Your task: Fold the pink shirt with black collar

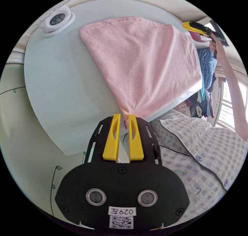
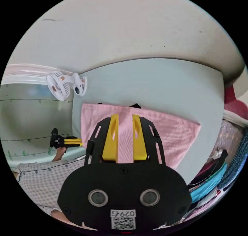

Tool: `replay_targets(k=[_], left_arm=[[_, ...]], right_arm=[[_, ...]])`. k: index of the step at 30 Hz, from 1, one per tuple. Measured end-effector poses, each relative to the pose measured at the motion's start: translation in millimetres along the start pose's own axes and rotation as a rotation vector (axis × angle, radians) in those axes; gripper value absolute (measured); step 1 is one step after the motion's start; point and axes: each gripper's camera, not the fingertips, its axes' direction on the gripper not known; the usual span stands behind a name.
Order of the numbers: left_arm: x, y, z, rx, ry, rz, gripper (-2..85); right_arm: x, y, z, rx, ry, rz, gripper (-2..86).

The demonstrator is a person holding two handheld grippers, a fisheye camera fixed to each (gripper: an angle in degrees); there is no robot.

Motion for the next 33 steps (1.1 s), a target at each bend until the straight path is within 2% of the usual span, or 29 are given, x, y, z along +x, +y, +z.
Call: replay_targets(k=[3,7,10,13,14,19,23,25,28,33], left_arm=[[-9,8,-15,0.025,0.038,-0.014,1.1],[-4,4,-37,0.148,0.104,-0.002,-0.7],[27,-24,-31,0.144,-0.042,0.120,-0.9],[53,-48,-2,-0.033,-0.301,0.247,-1.0],[53,-46,-6,0.009,-0.310,0.248,-1.0],[3,-29,-11,0.062,-0.054,0.010,-1.0],[4,19,-30,0.239,-0.035,-0.102,-1.0],[13,32,-26,0.281,0.009,-0.119,-1.0],[31,31,-14,0.322,0.007,-0.123,-1.0],[75,-33,-24,0.411,0.096,0.037,-1.0]], right_arm=[[50,66,-28,0.059,0.038,0.138,1.4],[106,132,-33,0.009,0.038,0.280,-0.1],[128,150,-21,-0.046,0.079,0.303,-0.3],[149,156,-28,-0.048,0.079,0.281,-0.4],[161,158,-37,-0.049,0.061,0.295,-0.4],[194,179,-75,-0.053,0.131,0.245,-0.4],[195,208,-101,-0.041,0.034,0.156,-0.4],[193,215,-100,-0.061,0.009,0.124,-0.4],[202,218,-83,-0.180,0.112,0.102,-0.4],[216,227,-99,-0.206,0.106,0.071,-0.5]])
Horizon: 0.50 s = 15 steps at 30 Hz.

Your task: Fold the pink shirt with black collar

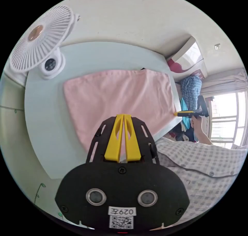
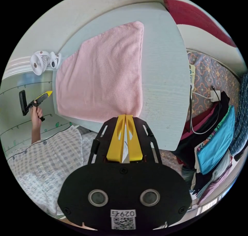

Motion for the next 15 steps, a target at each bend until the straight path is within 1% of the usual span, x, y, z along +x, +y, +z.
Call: replay_targets(k=[2,3,4,6,7,9,10,11,12,13,14,15], left_arm=[[19,-37,25,-0.022,-0.130,0.086,-1.0],[20,-45,33,-0.042,-0.166,0.091,-1.0],[17,-58,51,-0.098,-0.197,0.089,-1.0],[1,-69,75,-0.181,-0.192,0.075,-1.0],[-11,-71,73,-0.159,-0.153,0.076,-1.0],[-34,-71,61,-0.170,-0.159,0.009,-1.0],[-47,-68,50,-0.155,-0.184,-0.022,-1.0],[-56,-61,36,-0.127,-0.273,-0.065,-1.0],[-59,-56,28,-0.107,-0.299,-0.077,-1.0],[-63,-44,12,-0.056,-0.281,-0.093,-1.0],[-64,-27,-5,0.004,-0.196,-0.107,-1.0],[-64,-17,-12,0.029,-0.151,-0.109,-1.0]], right_arm=[[5,7,-3,-0.009,0.021,-0.024,-0.4],[7,8,-5,-0.012,0.022,-0.027,-0.4],[12,11,-7,-0.018,0.015,-0.023,-0.4],[20,16,-11,-0.021,0.004,-0.024,-0.4],[26,21,-14,-0.018,-0.006,-0.023,-0.5],[34,29,-18,-0.011,-0.016,-0.021,-0.5],[38,34,-20,-0.005,-0.018,-0.023,-0.5],[42,39,-23,-0.001,-0.014,-0.021,-0.5],[43,41,-24,-0.001,-0.011,-0.022,-0.5],[47,45,-26,-0.003,-0.008,-0.022,-0.5],[52,49,-28,-0.003,-0.012,-0.021,-0.5],[55,51,-29,-0.002,-0.017,-0.019,-0.5]])
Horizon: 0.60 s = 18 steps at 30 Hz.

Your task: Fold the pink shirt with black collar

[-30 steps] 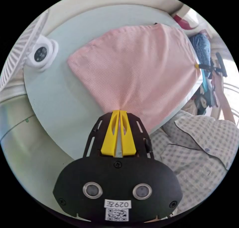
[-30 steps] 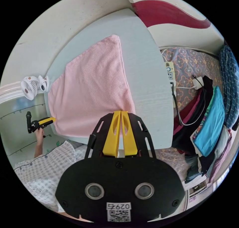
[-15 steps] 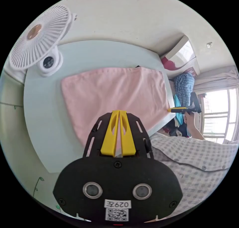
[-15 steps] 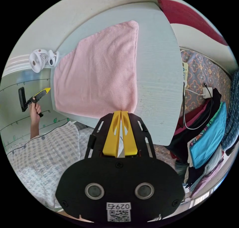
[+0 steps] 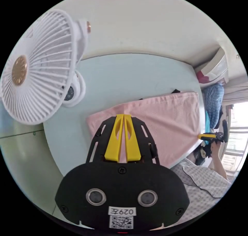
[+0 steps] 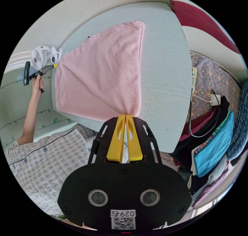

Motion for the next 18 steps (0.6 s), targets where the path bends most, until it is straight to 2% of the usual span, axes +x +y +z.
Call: replay_targets(k=[3,6,9,15,18], left_arm=[[2,56,-17,0.013,0.095,-0.004,-1.0],[9,109,-2,-0.095,0.131,-0.014,-1.0],[-1,142,26,-0.247,-0.001,-0.052,-1.0],[-48,163,0,-0.151,-0.032,-0.222,-1.0],[-44,167,-11,-0.158,-0.127,-0.180,-1.0]], right_arm=[[18,12,-5,0.007,-0.053,0.025,-0.5],[38,27,-10,0.021,-0.111,0.061,-0.4],[50,38,-13,0.019,-0.129,0.070,-0.4],[63,59,-17,-0.006,-0.122,0.046,-0.2],[77,107,-40,0.205,-0.166,0.072,0.4]])
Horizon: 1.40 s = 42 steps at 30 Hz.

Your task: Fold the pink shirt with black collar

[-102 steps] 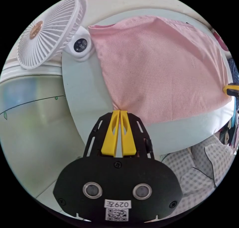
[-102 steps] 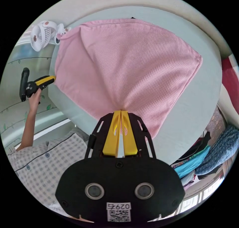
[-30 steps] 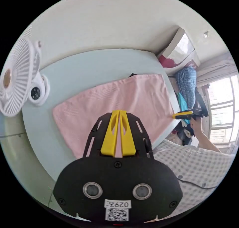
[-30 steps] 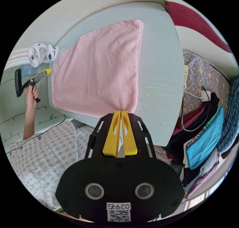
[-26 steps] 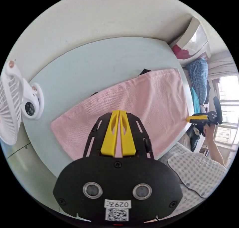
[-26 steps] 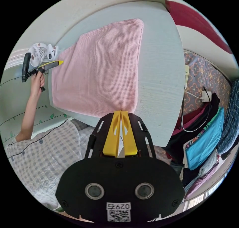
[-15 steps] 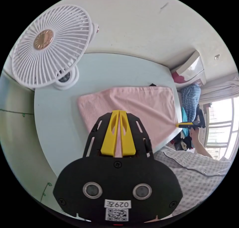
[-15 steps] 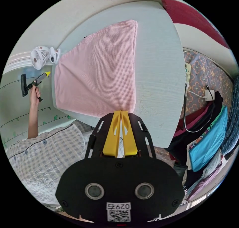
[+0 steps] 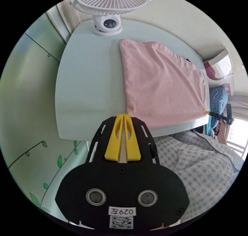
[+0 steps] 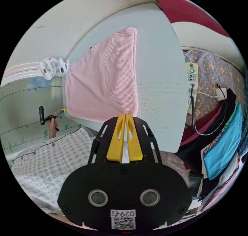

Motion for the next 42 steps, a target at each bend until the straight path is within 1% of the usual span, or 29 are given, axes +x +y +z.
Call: replay_targets(k=[2,4,6,8,10,11,13,15,18,21,24,25,26,27,29,30,32,33,34,35,36,38,40,42], left_arm=[[7,4,-2,0.007,0.024,0.043,-1.0],[16,5,0,0.001,0.045,0.075,-1.0],[25,3,7,-0.025,0.023,0.103,-1.0],[30,-1,24,-0.113,-0.039,0.119,-1.0],[30,-2,35,-0.144,-0.072,0.137,-1.0],[28,-2,34,-0.128,-0.077,0.148,-1.0],[24,-5,35,-0.148,-0.063,0.163,-1.0],[17,-7,35,-0.165,-0.037,0.174,-1.0],[4,-8,34,-0.162,0.015,0.182,-1.0],[-10,-8,33,-0.155,0.076,0.171,-1.0],[-18,-6,28,-0.147,0.092,0.184,-1.0],[-22,-4,22,-0.117,0.093,0.187,-1.0],[-29,-2,18,-0.097,0.093,0.178,-1.0],[-33,-1,16,-0.092,0.097,0.173,-1.0],[-50,1,14,-0.089,0.155,0.154,-1.0],[-55,1,15,-0.091,0.177,0.152,-1.0],[-69,1,24,-0.127,0.245,0.164,-1.0],[-71,0,27,-0.137,0.251,0.173,-1.0],[-74,0,34,-0.155,0.244,0.193,-1.0],[-78,0,34,-0.137,0.270,0.226,-1.0],[-81,-1,34,-0.141,0.283,0.228,-1.0],[-95,-2,31,-0.156,0.318,0.237,-1.0],[-112,3,21,-0.114,0.291,0.201,-1.0],[-133,9,13,-0.070,0.314,0.140,-1.0]], right_arm=[[25,46,-20,0.154,-0.073,0.127,1.6],[48,77,-17,0.183,-0.161,0.245,4.3],[68,104,-2,0.201,-0.264,0.351,8.9],[86,131,26,0.255,-0.484,0.456,10.5],[92,145,47,0.318,-0.621,0.526,10.7],[93,152,59,0.354,-0.673,0.565,10.4],[89,156,78,0.386,-0.703,0.597,9.0],[78,156,97,0.385,-0.695,0.592,5.7],[51,166,118,0.444,-0.675,0.640,2.5],[4,177,125,0.509,-0.560,0.597,1.4],[-78,176,126,0.560,-0.451,0.410,1.0],[-121,169,128,0.562,-0.413,0.288,0.9],[-170,160,134,0.537,-0.388,0.139,0.8],[-197,155,139,0.519,-0.369,0.065,0.8],[-314,139,167,0.432,-0.243,-0.214,0.8],[-344,137,177,0.409,-0.204,-0.284,0.7],[-472,137,238,0.289,-0.040,-0.572,0.7],[-503,139,259,0.256,-0.002,-0.640,0.7],[-558,144,308,0.186,0.067,-0.758,0.7],[-605,149,364,0.108,0.118,-0.842,0.6],[-624,151,393,0.068,0.138,-0.875,0.6],[-683,159,521,-0.152,0.241,-0.975,0.7],[-709,168,592,-0.262,0.321,-0.996,0.8],[-727,177,626,-0.263,0.305,-0.992,0.8]])
